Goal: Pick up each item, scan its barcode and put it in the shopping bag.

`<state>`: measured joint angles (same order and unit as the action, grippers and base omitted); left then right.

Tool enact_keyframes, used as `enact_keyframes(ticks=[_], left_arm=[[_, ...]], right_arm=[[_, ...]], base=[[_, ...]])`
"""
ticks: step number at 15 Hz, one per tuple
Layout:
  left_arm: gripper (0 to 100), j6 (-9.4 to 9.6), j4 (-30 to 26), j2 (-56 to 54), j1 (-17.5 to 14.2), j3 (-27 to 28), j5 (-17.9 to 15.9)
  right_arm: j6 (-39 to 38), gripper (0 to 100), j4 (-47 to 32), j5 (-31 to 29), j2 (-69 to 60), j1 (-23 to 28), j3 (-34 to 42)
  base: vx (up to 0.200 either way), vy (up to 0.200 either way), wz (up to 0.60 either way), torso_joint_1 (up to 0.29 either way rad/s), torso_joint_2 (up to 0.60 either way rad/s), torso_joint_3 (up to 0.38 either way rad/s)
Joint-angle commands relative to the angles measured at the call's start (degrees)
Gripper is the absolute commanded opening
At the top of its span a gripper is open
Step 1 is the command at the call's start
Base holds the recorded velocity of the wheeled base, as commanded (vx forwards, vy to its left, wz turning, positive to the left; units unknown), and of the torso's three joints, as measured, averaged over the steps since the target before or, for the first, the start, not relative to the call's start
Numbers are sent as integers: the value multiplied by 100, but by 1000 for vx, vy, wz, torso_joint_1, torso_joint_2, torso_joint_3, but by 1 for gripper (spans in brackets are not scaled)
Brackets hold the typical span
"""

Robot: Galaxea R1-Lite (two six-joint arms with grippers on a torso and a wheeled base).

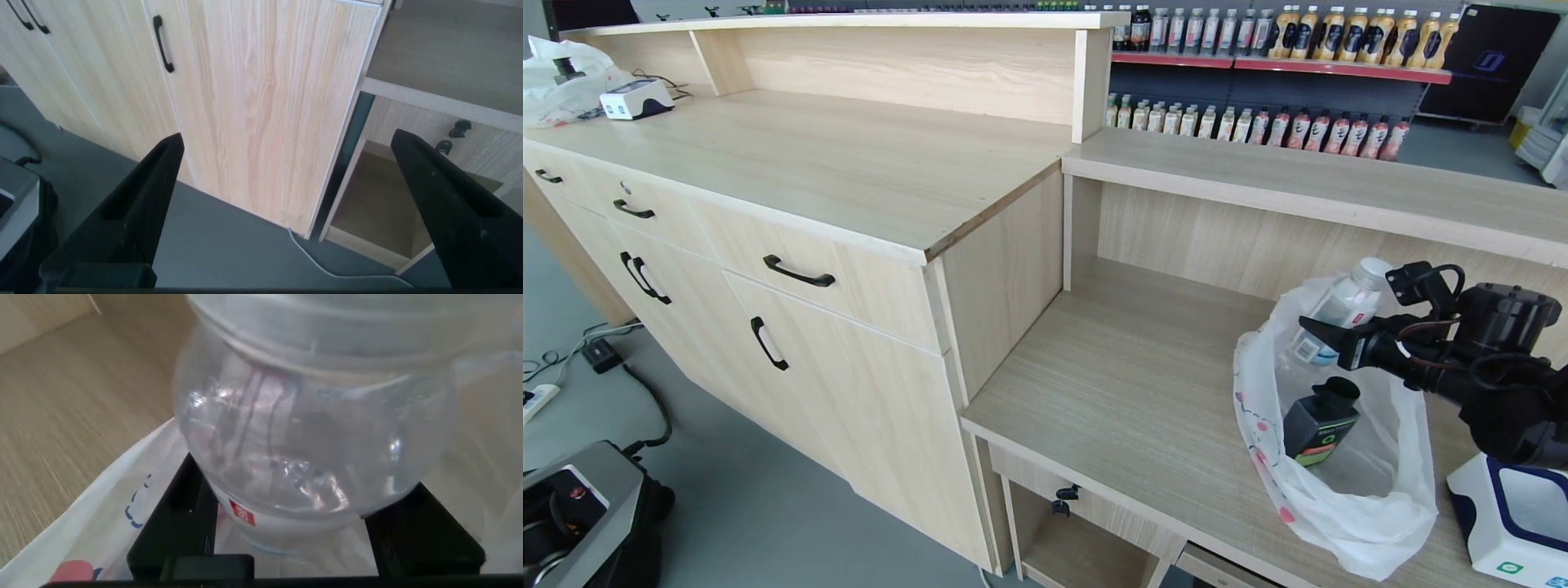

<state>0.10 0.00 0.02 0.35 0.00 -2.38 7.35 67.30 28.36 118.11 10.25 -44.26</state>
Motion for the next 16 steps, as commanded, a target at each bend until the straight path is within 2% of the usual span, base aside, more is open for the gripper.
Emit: enact_keyframes(ticks=[1,12,13,16], left_arm=[[100,-1,0,6,0,0,0],[100,-1,0,6,0,0,0],[100,-1,0,6,0,0,0],[100,-1,0,6,0,0,0]], right_arm=[[12,0,-7,3,133,-14,6],[197,0,195,12,397,-14,-56],[197,100,204,12,397,-14,-56],[188,100,213,3,344,-6,-56]], base=[[0,0,0,0,0,0],[0,0,0,0,0,0],[0,0,0,0,0,0],[0,0,0,0,0,0]])
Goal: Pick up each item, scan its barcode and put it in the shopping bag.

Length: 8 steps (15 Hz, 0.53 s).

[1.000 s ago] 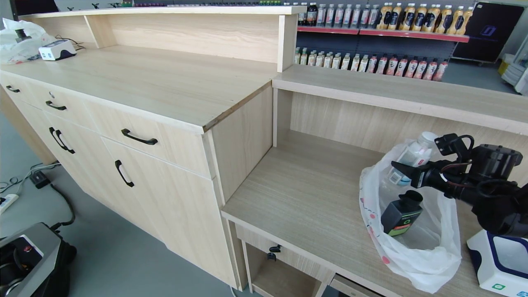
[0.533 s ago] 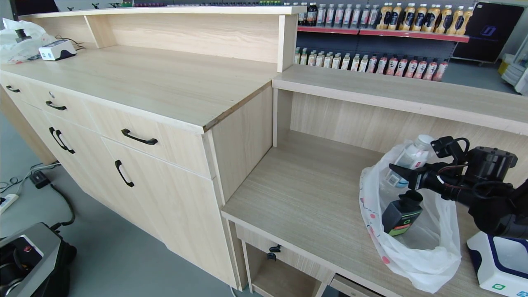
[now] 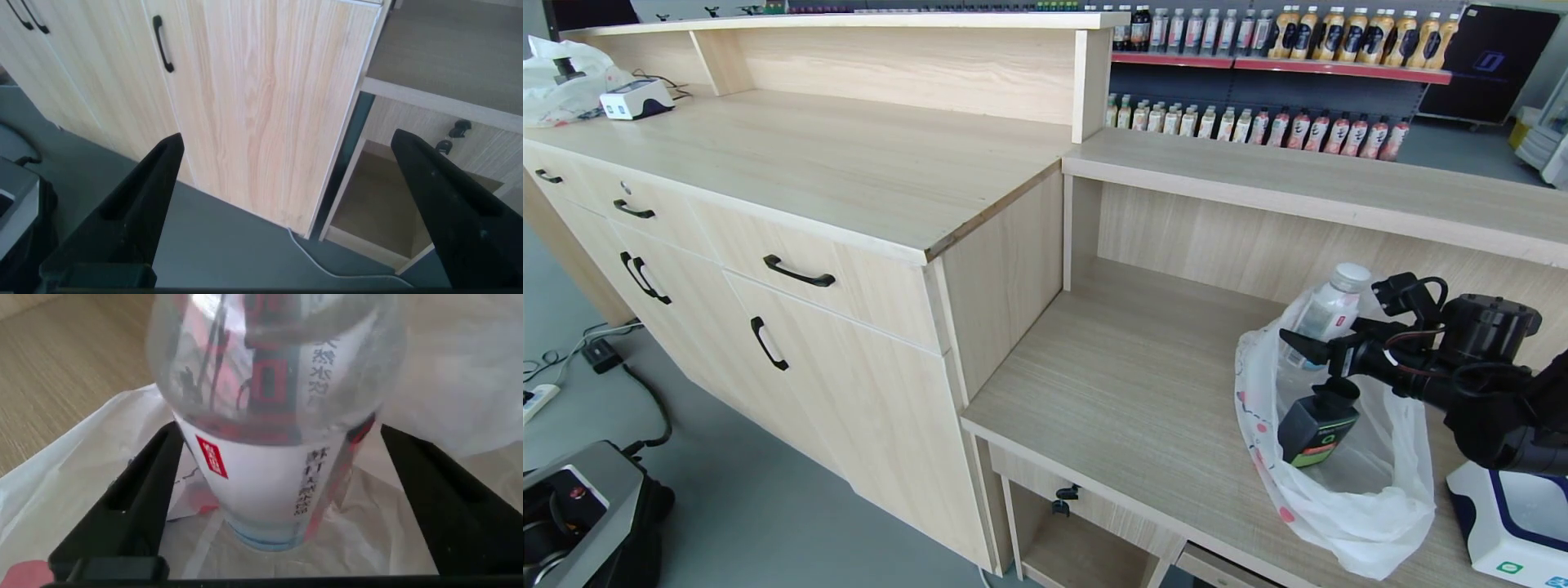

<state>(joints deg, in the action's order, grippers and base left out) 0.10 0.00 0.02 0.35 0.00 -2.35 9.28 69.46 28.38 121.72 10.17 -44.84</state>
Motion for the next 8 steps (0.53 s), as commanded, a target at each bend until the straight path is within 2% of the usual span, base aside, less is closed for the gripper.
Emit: enact_keyframes(ticks=[1,8], left_arm=[[100,-1,0,6,0,0,-2],[100,-1,0,6,0,0,-2]], right_arm=[[-14,100,-12,10,-79,3,10],[-66,100,-486,89,-1186,12,54]], base=[[0,0,0,0,0,0],[0,0,0,0,0,0]])
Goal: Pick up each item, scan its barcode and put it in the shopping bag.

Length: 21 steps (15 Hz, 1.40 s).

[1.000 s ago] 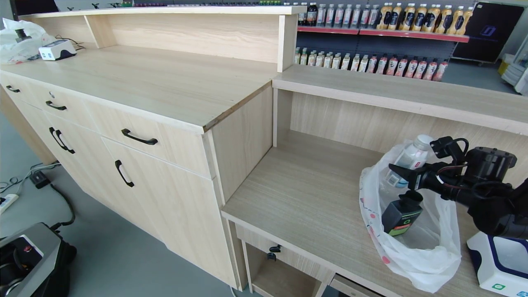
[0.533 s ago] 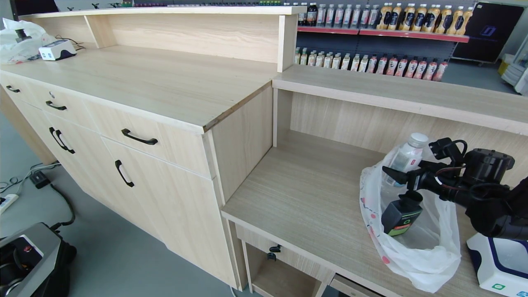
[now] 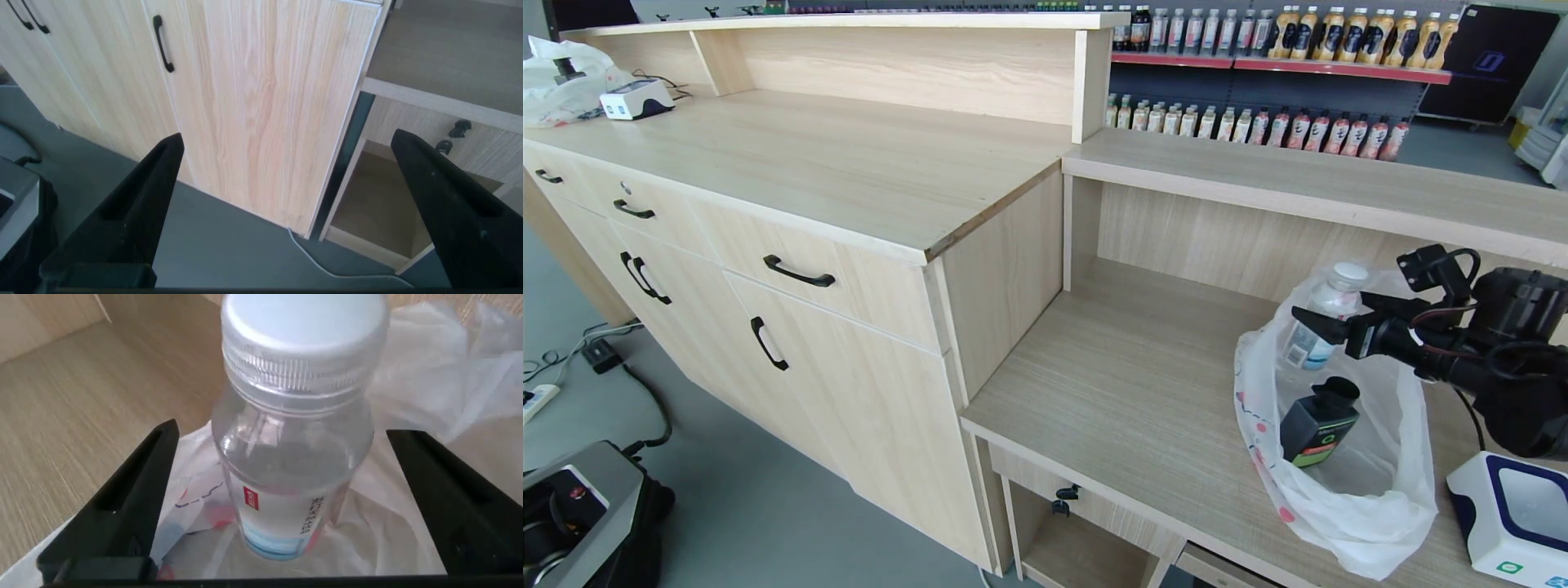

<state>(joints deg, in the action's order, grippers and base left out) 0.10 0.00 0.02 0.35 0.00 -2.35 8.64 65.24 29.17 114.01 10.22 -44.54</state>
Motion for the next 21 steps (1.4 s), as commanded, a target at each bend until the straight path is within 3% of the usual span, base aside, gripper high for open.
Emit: enact_keyframes(ticks=[1,4,8,14,17,21], left_arm=[[100,-1,0,6,0,0,-2],[100,-1,0,6,0,0,-2],[100,-1,0,6,0,0,-2],[100,-1,0,6,0,0,-2],[100,-1,0,6,0,0,-2],[100,-1,0,6,0,0,-2]], right_arm=[[-3,100,-152,10,-537,7,42],[32,100,-750,10,-1012,7,69],[366,100,-820,-8,-1777,51,578],[1175,100,-970,-43,-2761,675,728],[1333,100,-1655,-52,-3323,701,7],[1333,100,-3439,-254,-3754,666,-1162]], base=[[0,0,0,0,0,0],[0,0,0,0,0,0],[0,0,0,0,0,0],[0,0,-100,0,0,1],[0,0,-600,1,2,4],[0,0,-600,-1,5,6]])
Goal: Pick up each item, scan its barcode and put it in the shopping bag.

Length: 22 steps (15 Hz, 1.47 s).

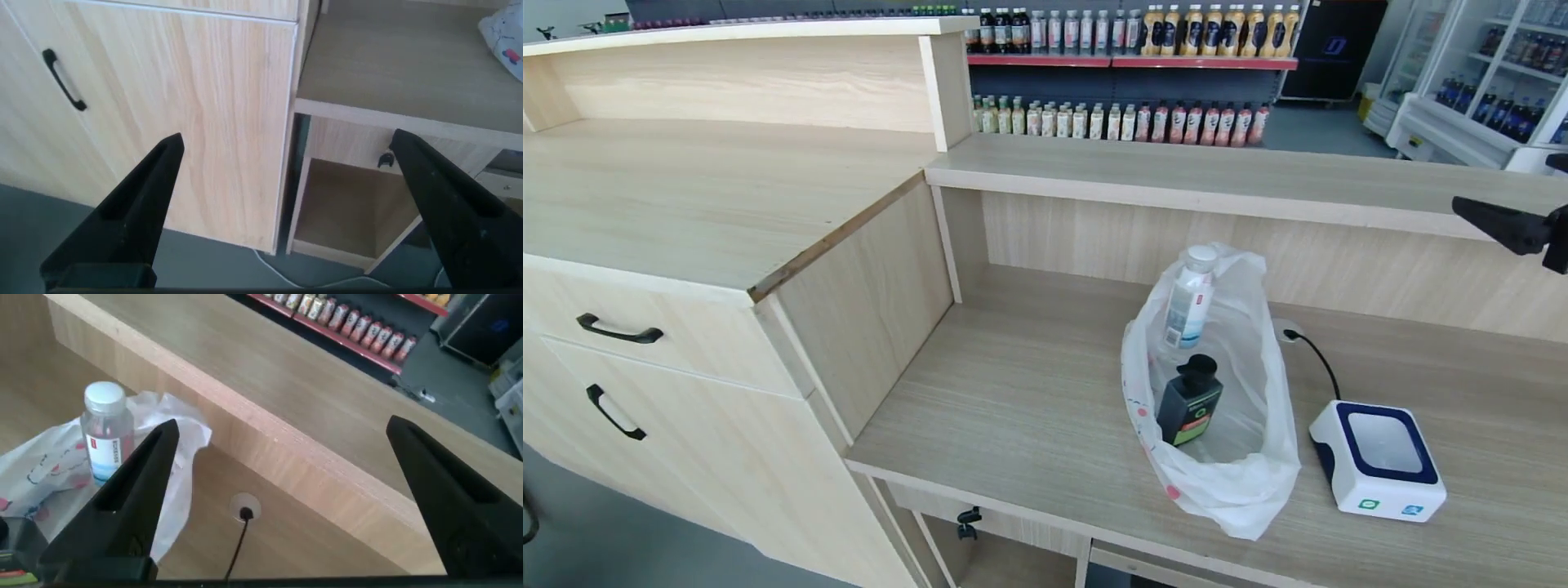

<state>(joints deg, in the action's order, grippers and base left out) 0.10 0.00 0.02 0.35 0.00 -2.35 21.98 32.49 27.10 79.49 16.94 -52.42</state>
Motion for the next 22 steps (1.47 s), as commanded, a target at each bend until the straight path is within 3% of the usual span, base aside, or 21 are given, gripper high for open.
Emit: enact_keyframes(ticks=[1,6,7,10,12,16,19,22], left_arm=[[100,-1,0,6,0,0,-2],[100,-1,0,6,0,0,-2],[100,-1,0,6,0,0,-2],[100,-1,0,6,0,0,-2],[100,-1,0,6,0,0,-2],[100,-1,0,6,0,0,-2],[100,-1,0,6,0,0,-2],[100,-1,0,6,0,0,-2]], right_arm=[[-1,100,-375,-284,-285,-16,-497],[-133,100,-1588,-1269,22,2,-1236],[-308,100,-2177,-1506,242,19,-1701],[-405,100,-2247,-1392,769,204,-2009],[-423,100,-2308,-864,945,441,-2246],[-519,100,-2414,-662,769,731,-1930],[-510,100,-2563,-1128,963,1241,-1657],[-528,100,-2968,-1646,1138,1434,-1824]], base=[[0,0,-600,7,2,2],[0,0,-600,0,1,1],[0,0,-600,-2,2,2],[0,0,0,0,0,0],[0,0,0,0,0,0],[0,0,0,0,0,0],[0,0,0,0,0,0],[0,0,0,0,0,0]])
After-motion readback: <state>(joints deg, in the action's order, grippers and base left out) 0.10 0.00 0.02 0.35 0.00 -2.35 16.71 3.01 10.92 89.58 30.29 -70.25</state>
